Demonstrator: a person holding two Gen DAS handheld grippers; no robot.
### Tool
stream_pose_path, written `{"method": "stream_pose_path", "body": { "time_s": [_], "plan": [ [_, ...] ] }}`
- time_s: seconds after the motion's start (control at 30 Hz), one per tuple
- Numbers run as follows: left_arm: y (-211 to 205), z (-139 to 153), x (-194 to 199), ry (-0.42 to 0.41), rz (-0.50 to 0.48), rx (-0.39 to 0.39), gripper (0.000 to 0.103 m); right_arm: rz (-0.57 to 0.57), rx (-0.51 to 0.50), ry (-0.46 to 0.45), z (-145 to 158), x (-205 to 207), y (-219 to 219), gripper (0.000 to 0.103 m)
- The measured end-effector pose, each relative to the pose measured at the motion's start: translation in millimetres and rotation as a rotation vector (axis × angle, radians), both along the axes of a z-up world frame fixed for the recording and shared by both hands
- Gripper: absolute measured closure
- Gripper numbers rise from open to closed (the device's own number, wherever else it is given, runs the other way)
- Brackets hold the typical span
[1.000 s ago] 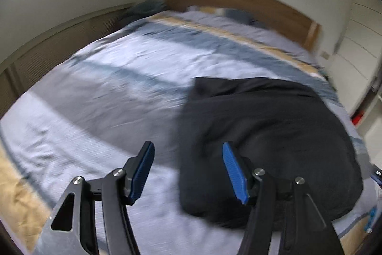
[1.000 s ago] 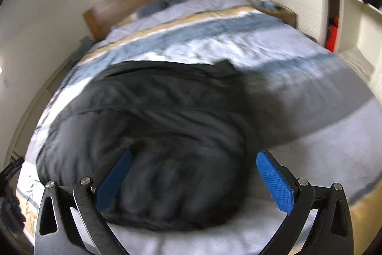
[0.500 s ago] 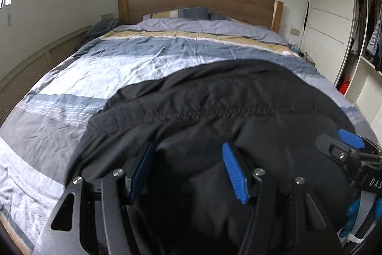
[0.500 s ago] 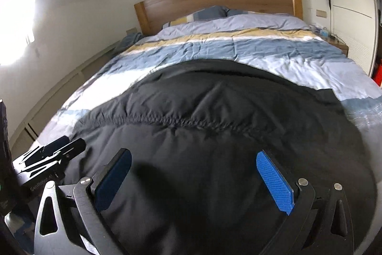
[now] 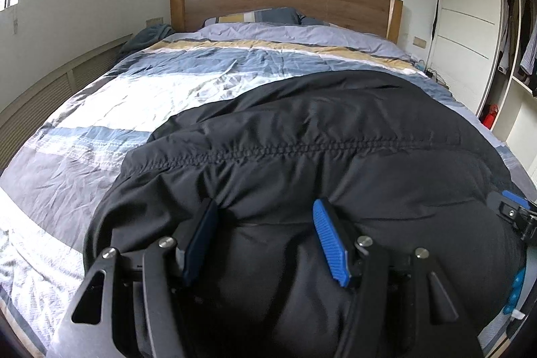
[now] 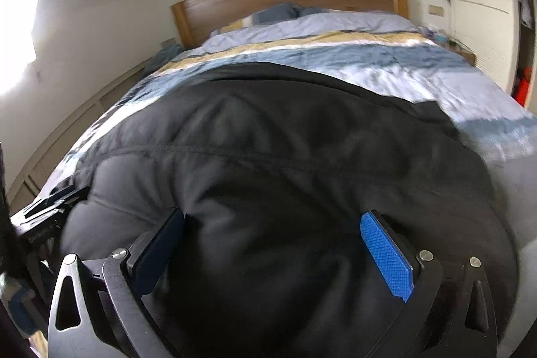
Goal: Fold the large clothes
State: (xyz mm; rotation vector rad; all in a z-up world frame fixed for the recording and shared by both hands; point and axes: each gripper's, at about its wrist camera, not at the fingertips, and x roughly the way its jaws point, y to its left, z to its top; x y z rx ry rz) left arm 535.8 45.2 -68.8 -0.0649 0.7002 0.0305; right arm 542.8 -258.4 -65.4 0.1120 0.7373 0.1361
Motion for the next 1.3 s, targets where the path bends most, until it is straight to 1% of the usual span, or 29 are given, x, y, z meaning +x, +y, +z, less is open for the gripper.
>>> {"method": "stream_pose_path", "body": {
  "time_s": [0.1, 0.27, 0.43, 0.53, 0.63, 0.77, 0.83, 1.0, 1.2, 1.3],
  "plan": [
    [2.6, 0.2, -0.7, 0.007, 0.003, 0.003, 0.045, -0.048, -0.012, 0.019, -4.5, -7.1, -21.8, 0.001],
    [5.8, 1.8, -3.9, 0.015, 0.01, 0.011, 0.045, -0.11, -0.061, 0.053, -8.1, -16.9, -49.8, 0.001],
    [10.6, 7.1, -12.9, 0.015, 0.024, 0.013, 0.045, -0.146, -0.078, 0.065, -1.1, -26.8, -61.6, 0.001],
    [11.5, 10.5, -19.6, 0.01, 0.026, 0.015, 0.045, -0.12, -0.052, 0.043, 7.5, -35.6, -54.8, 0.001],
    [10.6, 12.4, -27.5, 0.005, 0.026, 0.024, 0.045, -0.064, -0.038, 0.021, 13.9, -45.1, -35.6, 0.001],
    [11.3, 10.0, -37.2, 0.01, 0.025, 0.033, 0.045, 0.005, -0.054, 0.022, 10.4, -53.0, -9.8, 0.001],
    [12.0, 8.9, -40.5, 0.012, 0.027, 0.033, 0.045, 0.016, -0.062, 0.032, 6.0, -55.4, -3.4, 0.001],
    [12.5, 6.3, -45.5, 0.012, 0.026, 0.033, 0.045, -0.002, -0.047, 0.047, -2.0, -59.7, -11.2, 0.001],
    [13.6, 0.2, -46.7, 0.014, 0.019, 0.026, 0.045, -0.023, -0.062, 0.058, -5.6, -65.1, -30.7, 0.001],
    [21.7, -1.9, -48.2, 0.023, 0.007, 0.008, 0.045, -0.027, -0.064, 0.067, -5.1, -68.4, -40.9, 0.001]
  ]
}}
